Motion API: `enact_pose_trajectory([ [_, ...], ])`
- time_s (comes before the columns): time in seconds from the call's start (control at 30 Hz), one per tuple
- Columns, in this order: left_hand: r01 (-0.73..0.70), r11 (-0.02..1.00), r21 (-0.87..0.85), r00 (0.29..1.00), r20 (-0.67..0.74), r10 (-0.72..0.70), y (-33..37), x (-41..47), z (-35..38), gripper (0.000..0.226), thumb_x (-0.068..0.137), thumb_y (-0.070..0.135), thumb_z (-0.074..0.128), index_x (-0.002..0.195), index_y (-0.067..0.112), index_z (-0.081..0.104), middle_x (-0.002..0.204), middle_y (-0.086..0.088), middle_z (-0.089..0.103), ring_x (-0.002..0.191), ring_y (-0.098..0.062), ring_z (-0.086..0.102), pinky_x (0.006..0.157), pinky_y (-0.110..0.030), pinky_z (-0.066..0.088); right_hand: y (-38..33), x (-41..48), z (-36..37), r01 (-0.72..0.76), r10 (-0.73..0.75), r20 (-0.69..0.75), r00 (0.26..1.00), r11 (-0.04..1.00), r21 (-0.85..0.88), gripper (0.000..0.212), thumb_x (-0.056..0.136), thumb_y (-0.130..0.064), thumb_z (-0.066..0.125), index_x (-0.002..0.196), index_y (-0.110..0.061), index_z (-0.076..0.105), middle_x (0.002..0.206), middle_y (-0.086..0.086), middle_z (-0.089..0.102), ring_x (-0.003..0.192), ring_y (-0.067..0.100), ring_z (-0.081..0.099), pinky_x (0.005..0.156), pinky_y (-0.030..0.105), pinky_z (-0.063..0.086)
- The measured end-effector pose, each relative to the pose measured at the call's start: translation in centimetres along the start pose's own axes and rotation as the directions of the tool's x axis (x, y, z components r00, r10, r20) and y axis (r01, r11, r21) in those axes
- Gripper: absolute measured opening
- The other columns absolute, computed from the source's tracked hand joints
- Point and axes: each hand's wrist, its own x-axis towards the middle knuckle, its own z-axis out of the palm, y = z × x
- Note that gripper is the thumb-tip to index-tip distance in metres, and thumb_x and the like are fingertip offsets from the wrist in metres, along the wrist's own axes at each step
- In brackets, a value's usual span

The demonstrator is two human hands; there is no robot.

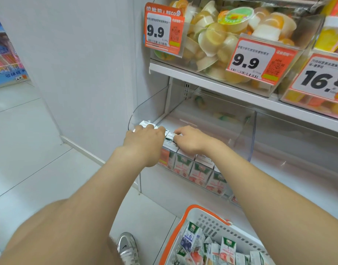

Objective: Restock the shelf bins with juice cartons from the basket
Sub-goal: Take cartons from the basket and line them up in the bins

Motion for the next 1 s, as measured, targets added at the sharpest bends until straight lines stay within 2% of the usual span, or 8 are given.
enact_pose_trajectory([
  [0.1, -0.092, 0.995, 0.023, 0.979, -0.181, 0.095, 1.0, -0.6, -0.2, 0.036, 0.096, 0.018, 0.066, 0.124, 0.015, 0.044, 0.122, -0.007, 0.050, 0.112, -0.033, 0.048, 0.085, -0.038, 0.039, -0.1, -2.7, 0.2, 0.084, -0.107, -0.315, 0.943, 0.993, -0.085, 0.039, 0.098, -0.031, 0.041, 0.122, -0.009, 0.062, 0.111, 0.013, 0.071, 0.108, 0.036, 0.064, 0.089, 0.047, 0.056],
  [0.23, -0.330, 0.918, -0.219, 0.932, -0.228, 0.281, 2.7, -2.4, -0.9, 0.024, 0.091, 0.016, 0.066, 0.092, 0.022, 0.043, 0.094, 0.001, 0.058, 0.090, -0.026, 0.055, 0.077, -0.041, 0.048, 0.1, -10.7, 0.4, 0.195, -0.213, -0.563, 0.799, 0.976, -0.091, 0.021, 0.085, -0.027, 0.046, 0.097, -0.024, 0.064, 0.082, 0.000, 0.068, 0.079, 0.030, 0.061, 0.066, 0.039, 0.051],
  [0.33, -0.397, 0.861, -0.317, 0.908, -0.001, 0.419, 5.0, -4.6, -0.5, 0.029, 0.088, 0.017, 0.071, 0.083, 0.031, 0.046, 0.079, 0.012, 0.053, 0.074, -0.008, 0.051, 0.061, -0.027, 0.036, 1.9, -17.2, 1.7, 0.215, -0.252, -0.390, 0.885, 0.967, -0.137, 0.018, 0.080, -0.029, 0.044, 0.088, -0.024, 0.059, 0.070, 0.001, 0.061, 0.068, 0.030, 0.058, 0.059, 0.038, 0.050],
  [0.43, -0.466, 0.848, -0.252, 0.837, 0.187, 0.515, 8.3, -6.9, 1.8, 0.018, 0.094, 0.020, 0.072, 0.105, 0.025, 0.059, 0.081, 0.017, 0.044, 0.081, -0.012, 0.049, 0.072, -0.028, 0.036, 5.7, -21.3, 3.7, 0.147, -0.155, -0.005, 0.988, 0.951, -0.270, 0.018, 0.089, -0.026, 0.049, 0.100, -0.024, 0.063, 0.079, 0.001, 0.062, 0.074, 0.026, 0.062, 0.064, 0.039, 0.056],
  [0.57, -0.506, 0.843, -0.181, 0.721, 0.446, 0.529, 12.6, -8.2, 6.7, 0.032, 0.102, 0.022, 0.062, 0.133, 0.022, 0.056, 0.086, 0.017, 0.038, 0.102, -0.021, 0.053, 0.080, -0.033, 0.043, 12.3, -23.3, 6.8, 0.039, 0.032, 0.283, 0.959, 0.970, -0.242, 0.030, 0.096, -0.024, 0.052, 0.121, -0.021, 0.068, 0.094, -0.006, 0.058, 0.095, 0.017, 0.052, 0.082, 0.034, 0.050],
  [0.7, -0.529, 0.847, -0.046, 0.662, 0.602, 0.446, 15.2, -8.2, 12.3, 0.037, 0.101, 0.002, 0.049, 0.136, 0.012, 0.057, 0.114, -0.003, 0.057, 0.091, -0.026, 0.053, 0.066, -0.033, 0.040, 17.4, -23.7, 9.7, -0.124, 0.166, 0.289, 0.943, 0.979, -0.159, 0.033, 0.099, -0.018, 0.048, 0.122, -0.008, 0.069, 0.105, 0.006, 0.068, 0.105, 0.028, 0.062, 0.088, 0.038, 0.053],
  [0.83, -0.511, 0.859, 0.006, 0.688, 0.603, 0.405, 16.6, -7.3, 17.8, 0.015, 0.097, -0.005, 0.052, 0.094, 0.010, 0.050, 0.093, -0.007, 0.050, 0.074, -0.023, 0.051, 0.064, -0.036, 0.044, 21.6, -23.1, 13.5, -0.235, 0.266, 0.329, 0.906, 0.963, -0.132, 0.036, 0.097, -0.017, 0.047, 0.117, 0.005, 0.067, 0.115, 0.028, 0.069, 0.106, 0.043, 0.066, 0.092, 0.053, 0.057],
  [1.0, -0.441, 0.897, -0.021, 0.760, 0.523, 0.386, 16.7, -5.6, 23.8, 0.052, 0.093, -0.008, 0.054, 0.143, 0.006, 0.044, 0.142, -0.016, 0.048, 0.121, -0.036, 0.057, 0.097, -0.045, 0.053, 24.4, -22.2, 17.1, -0.167, 0.254, 0.192, 0.948, 0.910, -0.379, 0.019, 0.093, -0.006, 0.055, 0.107, -0.012, 0.067, 0.110, 0.011, 0.065, 0.104, 0.033, 0.063, 0.102, 0.047, 0.047],
])
